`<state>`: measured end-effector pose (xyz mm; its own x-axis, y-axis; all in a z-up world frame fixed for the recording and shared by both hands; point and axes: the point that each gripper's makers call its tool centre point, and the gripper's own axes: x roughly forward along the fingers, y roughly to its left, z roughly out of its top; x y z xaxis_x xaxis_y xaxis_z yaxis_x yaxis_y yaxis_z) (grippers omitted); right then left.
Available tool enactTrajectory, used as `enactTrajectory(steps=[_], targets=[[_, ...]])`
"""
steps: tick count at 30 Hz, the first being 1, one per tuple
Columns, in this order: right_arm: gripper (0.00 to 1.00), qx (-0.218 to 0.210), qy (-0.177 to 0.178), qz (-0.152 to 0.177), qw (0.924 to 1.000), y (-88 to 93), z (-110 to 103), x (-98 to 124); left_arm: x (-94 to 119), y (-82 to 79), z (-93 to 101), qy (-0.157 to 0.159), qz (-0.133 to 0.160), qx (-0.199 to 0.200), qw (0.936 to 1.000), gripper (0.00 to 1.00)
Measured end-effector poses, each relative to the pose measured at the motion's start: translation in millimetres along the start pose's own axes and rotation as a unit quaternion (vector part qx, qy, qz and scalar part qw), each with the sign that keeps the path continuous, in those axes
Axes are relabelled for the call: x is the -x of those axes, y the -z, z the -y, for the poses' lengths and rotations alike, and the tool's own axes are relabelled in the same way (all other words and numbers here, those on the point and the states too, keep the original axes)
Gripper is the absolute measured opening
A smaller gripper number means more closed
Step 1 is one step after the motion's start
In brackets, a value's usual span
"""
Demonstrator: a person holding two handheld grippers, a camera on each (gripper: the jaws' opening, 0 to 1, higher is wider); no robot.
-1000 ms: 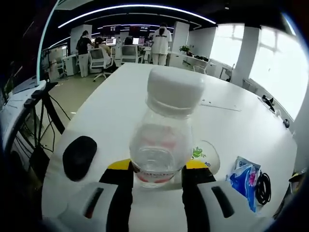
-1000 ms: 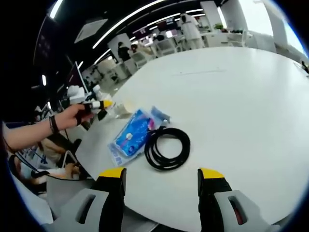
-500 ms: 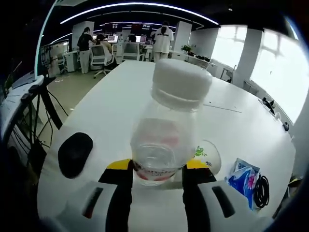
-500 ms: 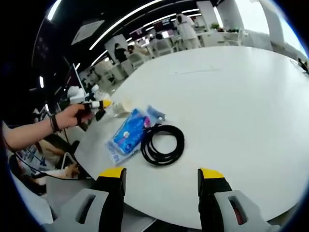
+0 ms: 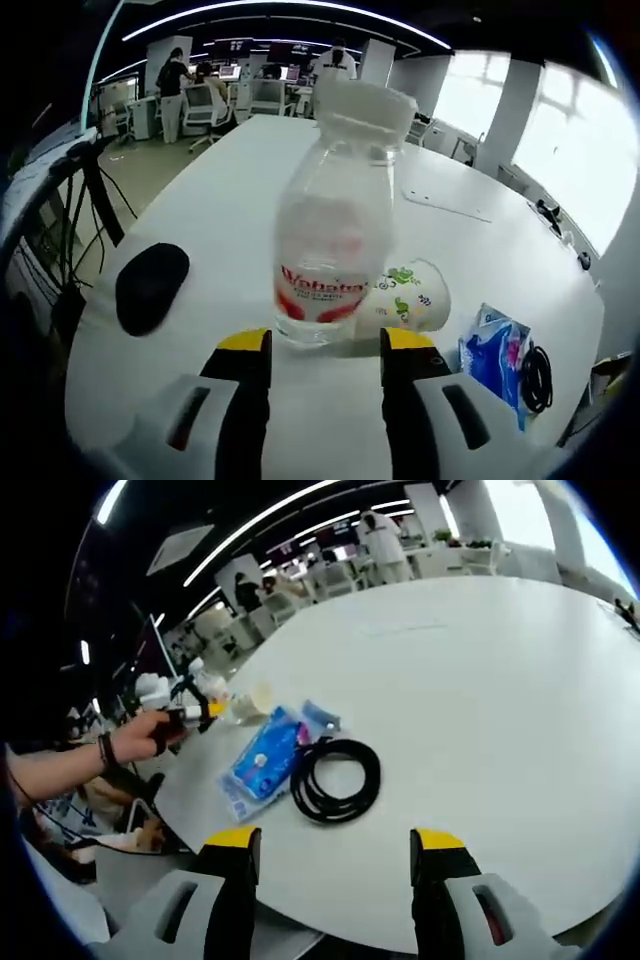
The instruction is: Arrange the tabletop items into an orderly group along one side of the table until the central work area is clear of visible clutter.
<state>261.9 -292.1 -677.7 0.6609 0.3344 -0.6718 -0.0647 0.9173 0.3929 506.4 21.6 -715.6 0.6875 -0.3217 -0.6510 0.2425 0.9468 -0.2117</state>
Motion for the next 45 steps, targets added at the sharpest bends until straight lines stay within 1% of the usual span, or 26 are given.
enactTrajectory(steps=[5, 6, 9, 12, 15, 18, 22, 24, 31, 33, 41, 45], targets=[[0.61, -0.003, -0.004, 0.002, 1.0000, 2.3, -1, -3, 16, 29.4, -4.2, -0.005, -0.015, 0.001, 0.9999, 0.41], [0.61, -0.005, -0.005, 0.003, 1.0000, 2.6, -2, -3, 17, 31.8, -4.6, -0.006, -0.016, 0.000, 0.9998, 0.41], [0.61, -0.008, -0.007, 0.005, 0.9999, 4.4, -2, -5, 28, 48.3, -5.7, -0.008, -0.028, 0.000, 0.9996, 0.41], [0.61, -0.004, -0.011, 0.005, 0.9999, 5.0, -6, -5, 39, 57.6, -7.6, -0.011, -0.028, -0.005, 0.9995, 0.40], [0.61, 0.001, -0.015, 0.003, 0.9999, 6.5, -8, -7, 46, 69.9, -9.9, -0.010, -0.039, -0.010, 0.9991, 0.40], [0.61, 0.009, -0.025, -0.001, 0.9996, 7.4, -16, -10, 52, 81.6, -10.6, -0.006, -0.046, -0.019, 0.9988, 0.39], [0.61, 0.014, -0.031, -0.001, 0.9994, 5.5, -21, -12, 62, 89.8, -6.1, 0.000, -0.048, -0.025, 0.9985, 0.40], [0.61, 0.013, -0.035, 0.001, 0.9993, 3.6, -22, -15, 67, 94.8, 0.4, 0.009, -0.049, -0.030, 0.9983, 0.40], [0.61, 0.018, -0.043, 0.013, 0.9988, -6.4, -28, -16, 80, 111.5, 20.9, 0.035, -0.063, -0.075, 0.9946, 0.40], [0.61, 0.019, -0.045, 0.014, 0.9987, -7.1, -28, -16, 83, 113.8, 26.5, 0.039, -0.065, -0.089, 0.9931, 0.40], [0.61, 0.017, -0.047, 0.015, 0.9986, -2.7, -27, -13, 83, 114.8, 40.3, 0.047, -0.069, -0.118, 0.9896, 0.40], [0.61, 0.015, -0.046, 0.017, 0.9987, -1.0, -24, -10, 82, 114.4, 50.6, 0.053, -0.071, -0.142, 0.9859, 0.40]])
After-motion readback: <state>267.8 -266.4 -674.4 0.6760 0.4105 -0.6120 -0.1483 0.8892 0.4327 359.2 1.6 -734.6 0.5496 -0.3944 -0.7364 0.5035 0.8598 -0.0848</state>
